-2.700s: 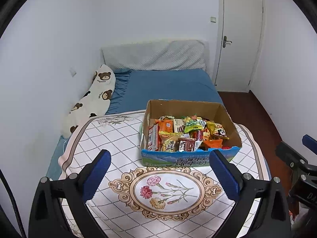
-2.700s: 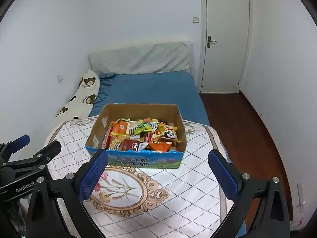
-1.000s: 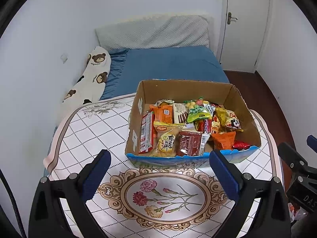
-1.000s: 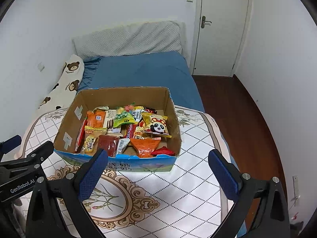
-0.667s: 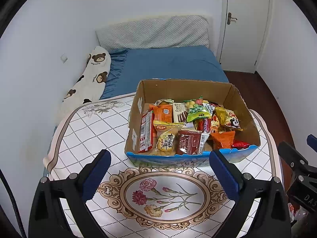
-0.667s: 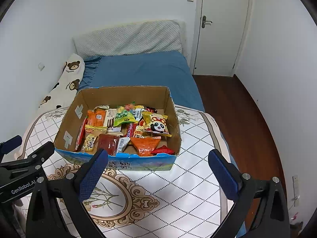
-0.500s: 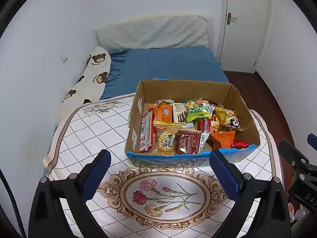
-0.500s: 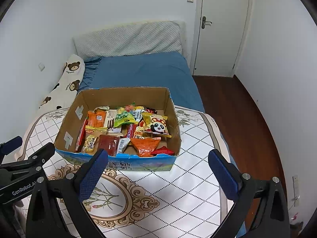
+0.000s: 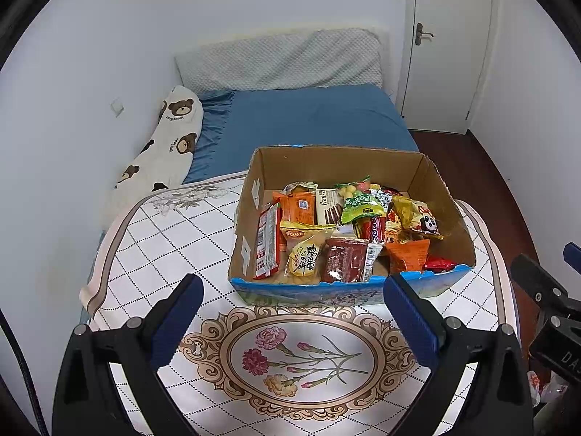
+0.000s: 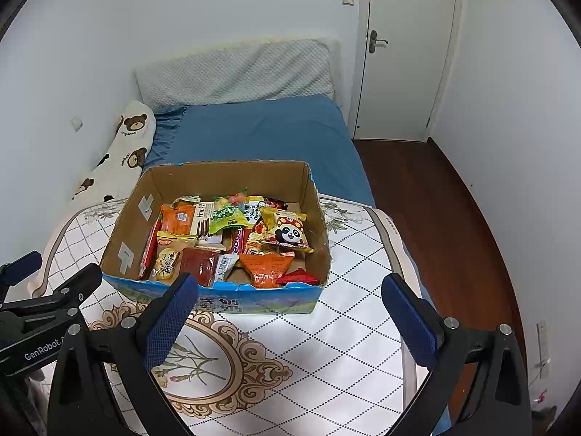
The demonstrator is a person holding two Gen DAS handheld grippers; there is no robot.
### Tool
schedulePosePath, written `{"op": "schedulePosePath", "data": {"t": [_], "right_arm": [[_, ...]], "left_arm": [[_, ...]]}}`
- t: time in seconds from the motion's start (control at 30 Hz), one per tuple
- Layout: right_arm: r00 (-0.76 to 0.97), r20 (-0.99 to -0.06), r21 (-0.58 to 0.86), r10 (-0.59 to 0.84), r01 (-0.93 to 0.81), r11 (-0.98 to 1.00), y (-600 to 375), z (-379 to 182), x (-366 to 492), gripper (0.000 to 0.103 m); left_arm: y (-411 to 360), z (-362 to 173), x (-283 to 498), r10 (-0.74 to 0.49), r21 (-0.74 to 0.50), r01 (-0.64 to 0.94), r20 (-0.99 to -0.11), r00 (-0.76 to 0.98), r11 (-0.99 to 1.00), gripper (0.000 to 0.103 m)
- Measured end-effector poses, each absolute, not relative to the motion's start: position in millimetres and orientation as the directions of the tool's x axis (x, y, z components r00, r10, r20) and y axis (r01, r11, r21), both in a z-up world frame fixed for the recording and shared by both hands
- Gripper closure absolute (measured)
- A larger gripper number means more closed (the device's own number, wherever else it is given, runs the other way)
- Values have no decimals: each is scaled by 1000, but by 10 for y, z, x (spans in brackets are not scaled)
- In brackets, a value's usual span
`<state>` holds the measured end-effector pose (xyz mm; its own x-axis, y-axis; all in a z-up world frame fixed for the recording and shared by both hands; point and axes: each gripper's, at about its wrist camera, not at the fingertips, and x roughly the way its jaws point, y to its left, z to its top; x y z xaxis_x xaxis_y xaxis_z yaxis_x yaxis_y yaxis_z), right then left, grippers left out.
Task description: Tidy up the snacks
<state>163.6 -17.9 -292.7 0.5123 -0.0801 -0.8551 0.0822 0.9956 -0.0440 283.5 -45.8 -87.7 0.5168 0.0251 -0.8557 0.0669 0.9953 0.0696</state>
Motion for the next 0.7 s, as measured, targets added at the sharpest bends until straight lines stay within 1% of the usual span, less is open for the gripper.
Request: {"op": "schedulePosePath", "data": {"t": [0.7], "right_arm": [[513,-855,-42,-80,84,996,-172,-2864,1612,0]], "left_arm": [[-452,-865,2822,25,70,68,-854,519,995,1]]}}
